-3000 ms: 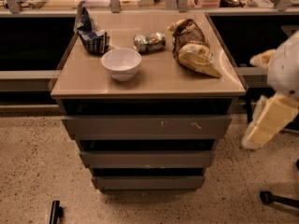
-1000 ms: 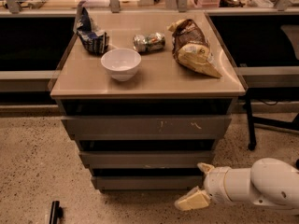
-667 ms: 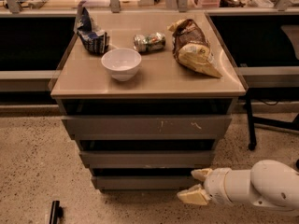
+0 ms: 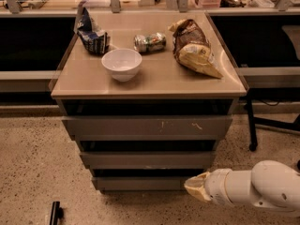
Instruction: Open middle drawer
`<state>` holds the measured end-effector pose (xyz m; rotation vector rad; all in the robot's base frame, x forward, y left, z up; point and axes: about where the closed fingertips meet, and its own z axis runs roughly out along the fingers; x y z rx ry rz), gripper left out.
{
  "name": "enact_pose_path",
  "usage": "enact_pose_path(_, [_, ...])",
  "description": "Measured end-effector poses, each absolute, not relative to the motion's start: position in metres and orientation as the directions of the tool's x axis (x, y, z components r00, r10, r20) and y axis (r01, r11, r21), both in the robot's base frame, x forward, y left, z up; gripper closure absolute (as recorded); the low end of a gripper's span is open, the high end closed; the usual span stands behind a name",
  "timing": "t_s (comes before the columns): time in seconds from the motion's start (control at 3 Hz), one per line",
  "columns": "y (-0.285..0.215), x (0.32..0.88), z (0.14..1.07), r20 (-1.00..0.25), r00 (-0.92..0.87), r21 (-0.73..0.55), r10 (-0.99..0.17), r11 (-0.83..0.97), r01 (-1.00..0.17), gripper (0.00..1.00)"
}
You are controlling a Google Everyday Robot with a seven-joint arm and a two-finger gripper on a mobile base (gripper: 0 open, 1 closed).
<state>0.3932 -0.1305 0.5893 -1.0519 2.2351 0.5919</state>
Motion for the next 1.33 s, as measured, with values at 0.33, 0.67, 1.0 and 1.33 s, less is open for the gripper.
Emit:
enact_pose_path(0.33, [-0.130,0.395,0.587,-0.676,-0.510,0.135,-0.531,0.592,-0.795,1.00])
enact_pose_path(0.67, [-0.137,0.407,0.581,-0.718,-0.494,0.091,-0.491,0.637,-0.765,1.00])
enact_pose_path(1.0, [-0.153,0.438,0.574,-0.792,-0.429,0.004,-0.434,0.699,-0.715,1.00])
enact_pose_path(1.33, [-0.168,0.468,0.567,-0.841,-0.379,-0.035,-0.386,0.738,-0.674,1.00])
